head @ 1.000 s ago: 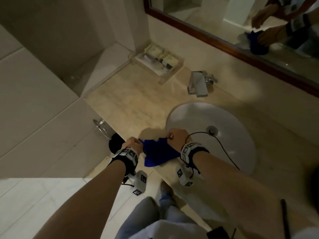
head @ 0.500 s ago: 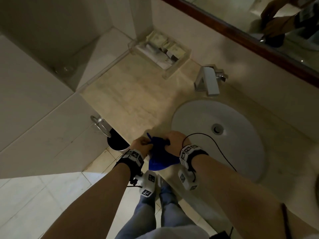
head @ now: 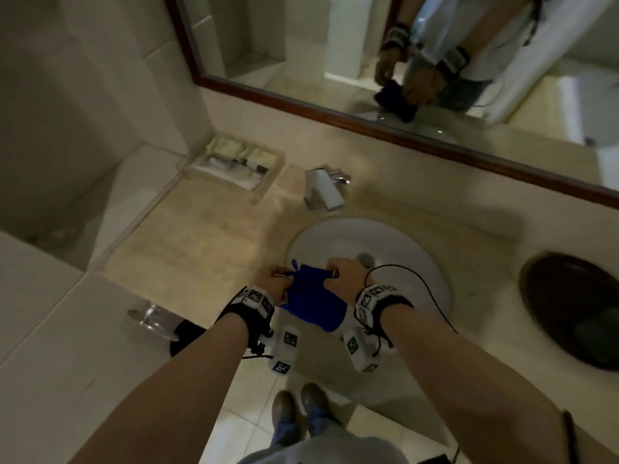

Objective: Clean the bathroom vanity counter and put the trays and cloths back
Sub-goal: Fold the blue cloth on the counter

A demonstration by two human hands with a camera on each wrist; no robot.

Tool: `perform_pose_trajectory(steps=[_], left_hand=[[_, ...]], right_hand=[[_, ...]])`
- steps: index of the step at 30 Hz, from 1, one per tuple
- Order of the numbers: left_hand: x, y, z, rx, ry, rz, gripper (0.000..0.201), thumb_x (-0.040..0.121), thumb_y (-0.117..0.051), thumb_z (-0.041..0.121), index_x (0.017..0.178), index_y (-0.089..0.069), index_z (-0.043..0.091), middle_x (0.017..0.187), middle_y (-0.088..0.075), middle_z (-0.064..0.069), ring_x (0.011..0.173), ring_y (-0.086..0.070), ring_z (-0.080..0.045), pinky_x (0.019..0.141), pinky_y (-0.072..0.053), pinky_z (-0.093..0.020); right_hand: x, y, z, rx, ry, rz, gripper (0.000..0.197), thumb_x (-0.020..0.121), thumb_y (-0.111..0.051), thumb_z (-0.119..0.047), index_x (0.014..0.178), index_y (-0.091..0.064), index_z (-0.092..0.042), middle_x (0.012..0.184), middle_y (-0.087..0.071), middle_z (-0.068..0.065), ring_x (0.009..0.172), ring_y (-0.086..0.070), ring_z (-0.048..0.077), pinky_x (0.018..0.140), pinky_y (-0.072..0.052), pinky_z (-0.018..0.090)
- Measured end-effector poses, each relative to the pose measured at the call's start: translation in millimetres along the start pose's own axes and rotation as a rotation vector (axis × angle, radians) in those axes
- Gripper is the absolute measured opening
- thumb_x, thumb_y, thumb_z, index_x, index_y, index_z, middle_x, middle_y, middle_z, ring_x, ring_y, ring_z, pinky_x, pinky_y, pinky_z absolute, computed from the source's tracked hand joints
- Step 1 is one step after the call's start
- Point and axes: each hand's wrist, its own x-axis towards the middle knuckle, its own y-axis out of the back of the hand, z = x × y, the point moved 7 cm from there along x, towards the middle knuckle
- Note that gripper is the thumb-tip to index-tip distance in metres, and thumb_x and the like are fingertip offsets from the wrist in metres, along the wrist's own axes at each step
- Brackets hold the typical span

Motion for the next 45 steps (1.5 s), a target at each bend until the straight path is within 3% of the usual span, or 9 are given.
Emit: perform_pose_trajectory(steps=[5,11,19,23,28,32,41,43,45], left_hand=[[-9.9,-86.8,18.6,0.069,-0.032,-0.239,0.010,0.094,-0.053,0.001,0.103,-0.056,0.005,0.102,-0.061,-0.022,0.086,-0.059,-0.032,0.063,-0.051,-0.039],[-51.5,-187.9,30.8,0.205,-0.091,-0.442,0.008,0.092,-0.058,0.004,0.092,-0.065,0.009,0.084,-0.063,-0.015,0.073,-0.058,-0.029,0.062,-0.052,-0.036],[-99.9,-305.6,25.9,0.321,-0.108,-0.442,0.008,0.092,-0.058,0.003,0.092,-0.064,0.009,0.079,-0.060,-0.014,0.062,-0.054,-0.026,0.056,-0.048,-0.033],[-121.7,-378.2,12.1,0.358,-0.075,-0.428,0.005,0.092,-0.059,0.006,0.096,-0.060,0.009,0.067,-0.052,-0.008,0.055,-0.048,-0.020,0.050,-0.044,-0.028],[-146.1,-461.3,-10.1,0.335,-0.029,-0.413,0.009,0.093,-0.058,0.009,0.087,-0.058,0.016,0.085,-0.057,-0.010,0.074,-0.056,-0.025,0.074,-0.056,-0.045],[-149.2,-488.0,-13.7,0.369,-0.076,-0.385,0.018,0.093,-0.056,0.005,0.080,-0.057,0.019,0.084,-0.057,-0.010,0.082,-0.058,-0.031,0.082,-0.054,-0.056],[-145.8,-494.9,6.0,0.430,-0.148,-0.413,0.023,0.094,-0.048,0.000,0.079,-0.054,0.015,0.092,-0.057,-0.014,0.082,-0.057,-0.029,0.074,-0.053,-0.043],[-143.6,-493.7,11.9,0.447,-0.172,-0.418,0.020,0.094,-0.047,0.001,0.081,-0.055,0.015,0.091,-0.059,-0.012,0.075,-0.056,-0.024,0.063,-0.049,-0.034],[-141.4,-488.8,19.2,0.486,-0.227,-0.383,0.015,0.093,-0.050,0.005,0.086,-0.057,0.016,0.085,-0.059,-0.005,0.074,-0.055,-0.017,0.060,-0.043,-0.023]], right_hand=[[-60.7,18.8,72.2,0.110,-0.253,0.129,0.009,0.087,-0.054,-0.023,0.079,-0.050,-0.021,0.071,-0.055,0.002,0.070,-0.057,0.024,0.062,-0.049,0.032],[-139.9,50.1,153.3,0.101,-0.436,0.265,0.007,0.087,-0.052,-0.017,0.086,-0.056,-0.010,0.073,-0.051,0.002,0.073,-0.051,0.021,0.049,-0.031,0.023],[-210.3,69.3,259.8,0.160,-0.478,0.278,0.001,0.083,-0.050,-0.017,0.083,-0.050,-0.018,0.087,-0.056,0.005,0.083,-0.056,0.025,0.069,-0.046,0.032],[-249.1,81.2,331.9,0.197,-0.496,0.239,0.026,0.086,-0.048,-0.014,0.109,-0.061,-0.017,0.106,-0.061,0.005,0.096,-0.059,0.023,0.076,-0.050,0.032],[-308.2,94.6,426.5,0.250,-0.575,0.332,0.011,0.084,-0.051,-0.011,0.086,-0.061,-0.015,0.088,-0.064,0.006,0.082,-0.058,0.023,0.071,-0.051,0.033],[-332.2,93.9,466.5,0.219,-0.626,0.330,0.027,0.087,-0.052,-0.016,0.062,-0.046,-0.020,0.065,-0.049,0.000,0.070,-0.051,0.021,0.062,-0.039,0.029],[-316.9,91.4,461.4,0.422,-0.633,0.336,0.018,0.083,-0.050,-0.004,0.068,-0.050,-0.015,0.077,-0.055,0.008,0.078,-0.056,0.027,0.065,-0.046,0.035],[-311.5,92.8,456.9,0.481,-0.611,0.326,0.008,0.084,-0.052,-0.009,0.081,-0.054,-0.016,0.087,-0.057,0.006,0.087,-0.058,0.028,0.071,-0.049,0.037],[-306.7,95.9,454.1,0.578,-0.570,0.326,0.025,0.083,-0.054,-0.008,0.104,-0.058,-0.020,0.101,-0.055,0.000,0.096,-0.057,0.026,0.076,-0.050,0.038]])
